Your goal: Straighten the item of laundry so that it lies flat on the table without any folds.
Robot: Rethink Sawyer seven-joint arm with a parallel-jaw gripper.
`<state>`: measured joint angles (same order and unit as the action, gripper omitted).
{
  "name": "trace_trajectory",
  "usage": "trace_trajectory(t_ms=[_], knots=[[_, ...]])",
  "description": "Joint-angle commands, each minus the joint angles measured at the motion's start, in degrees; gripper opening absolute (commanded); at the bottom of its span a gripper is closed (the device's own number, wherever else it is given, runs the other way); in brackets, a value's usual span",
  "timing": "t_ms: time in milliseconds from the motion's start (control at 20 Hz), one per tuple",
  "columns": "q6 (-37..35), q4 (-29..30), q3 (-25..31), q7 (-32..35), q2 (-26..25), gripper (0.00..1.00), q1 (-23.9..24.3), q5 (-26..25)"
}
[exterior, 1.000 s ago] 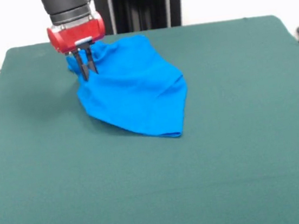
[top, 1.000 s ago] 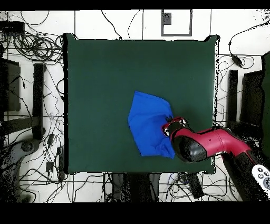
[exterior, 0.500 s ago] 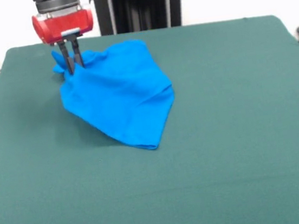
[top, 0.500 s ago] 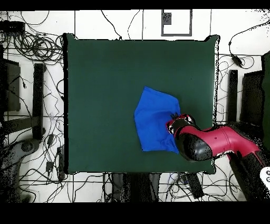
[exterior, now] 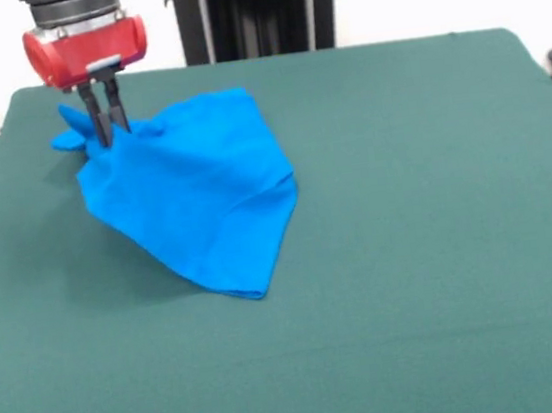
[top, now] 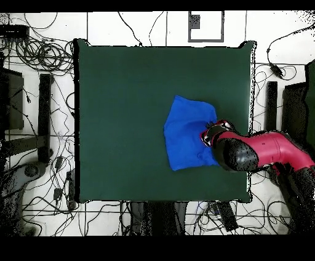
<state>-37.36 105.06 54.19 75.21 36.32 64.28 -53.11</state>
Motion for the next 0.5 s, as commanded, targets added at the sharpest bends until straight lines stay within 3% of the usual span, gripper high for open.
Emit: trace_trajectory(t_ms=[50, 500], knots=[[-7.2, -9.8, 4.9, -26.9, -6.8, 0.00, -2.2, 2.0], [-7.0, -16.6, 5.5, -35.8, -12.3, 0.00, -3.0, 4.0]])
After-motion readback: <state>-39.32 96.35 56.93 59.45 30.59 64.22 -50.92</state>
